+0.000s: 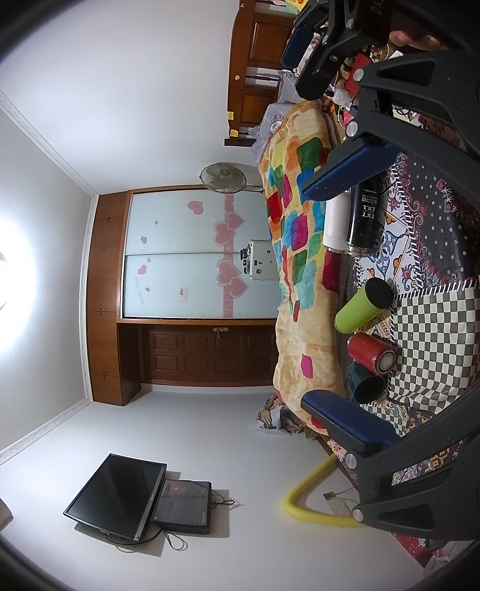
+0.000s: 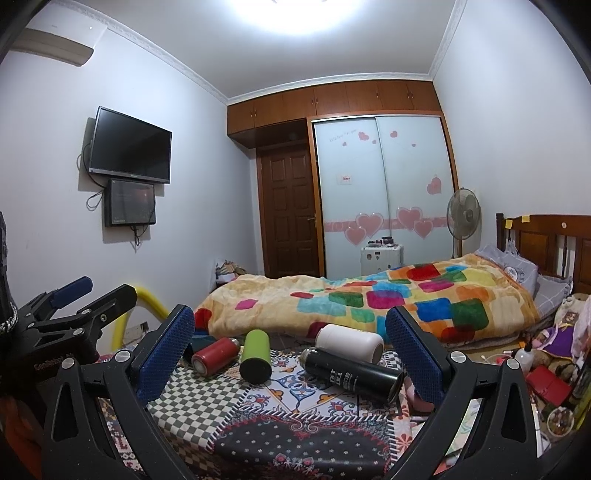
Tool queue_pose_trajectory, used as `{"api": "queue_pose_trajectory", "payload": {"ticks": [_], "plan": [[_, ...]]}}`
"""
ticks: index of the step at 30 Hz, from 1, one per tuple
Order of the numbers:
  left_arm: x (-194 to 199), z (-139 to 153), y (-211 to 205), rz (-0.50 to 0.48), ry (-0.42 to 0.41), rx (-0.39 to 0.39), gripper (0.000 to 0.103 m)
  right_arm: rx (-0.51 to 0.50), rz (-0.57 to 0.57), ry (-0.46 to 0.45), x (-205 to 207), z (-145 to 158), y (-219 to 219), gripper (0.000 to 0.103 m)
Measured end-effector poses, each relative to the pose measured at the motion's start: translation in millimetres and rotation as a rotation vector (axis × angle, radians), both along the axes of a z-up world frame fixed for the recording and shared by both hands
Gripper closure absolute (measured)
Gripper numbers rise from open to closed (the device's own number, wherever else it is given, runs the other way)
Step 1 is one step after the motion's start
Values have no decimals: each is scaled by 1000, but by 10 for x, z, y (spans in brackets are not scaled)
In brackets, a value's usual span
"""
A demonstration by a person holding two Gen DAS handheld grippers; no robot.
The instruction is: Flip cup upright
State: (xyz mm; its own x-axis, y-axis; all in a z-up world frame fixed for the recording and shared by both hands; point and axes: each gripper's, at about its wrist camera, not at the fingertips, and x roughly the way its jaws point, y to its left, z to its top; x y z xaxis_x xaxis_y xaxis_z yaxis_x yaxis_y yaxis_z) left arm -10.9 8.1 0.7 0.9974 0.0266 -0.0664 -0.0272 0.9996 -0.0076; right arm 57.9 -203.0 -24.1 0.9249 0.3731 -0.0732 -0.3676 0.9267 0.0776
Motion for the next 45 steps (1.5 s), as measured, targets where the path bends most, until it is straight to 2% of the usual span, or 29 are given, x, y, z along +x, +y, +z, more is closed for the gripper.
{"api": "queue_pose_trajectory", "payload": {"ticks": [14, 19, 23, 30, 34, 39, 45], "plan": [[-36, 4, -6, -4, -5, 1, 0, 0, 3, 5, 0, -17, -6, 0], [104, -70, -14, -3, 24, 3, 0, -29, 15, 58, 235, -78, -5, 0], [298, -181, 11, -1, 60, 0, 0, -89, -4, 100, 501, -158, -45, 0], [692, -443, 79, 2, 136, -18, 0, -218, 34, 218, 1066, -330, -144, 0], [919, -601, 111, -14, 185, -38, 0, -324, 57, 294, 1464, -479, -156, 0], [1220, -792, 118, -27, 240, -53, 0, -444, 110, 422, 1940, -732, -122, 0], [1440, -998, 51, -47, 289, -45, 0, -517, 214, 579, 2366, -931, -75, 2]]}}
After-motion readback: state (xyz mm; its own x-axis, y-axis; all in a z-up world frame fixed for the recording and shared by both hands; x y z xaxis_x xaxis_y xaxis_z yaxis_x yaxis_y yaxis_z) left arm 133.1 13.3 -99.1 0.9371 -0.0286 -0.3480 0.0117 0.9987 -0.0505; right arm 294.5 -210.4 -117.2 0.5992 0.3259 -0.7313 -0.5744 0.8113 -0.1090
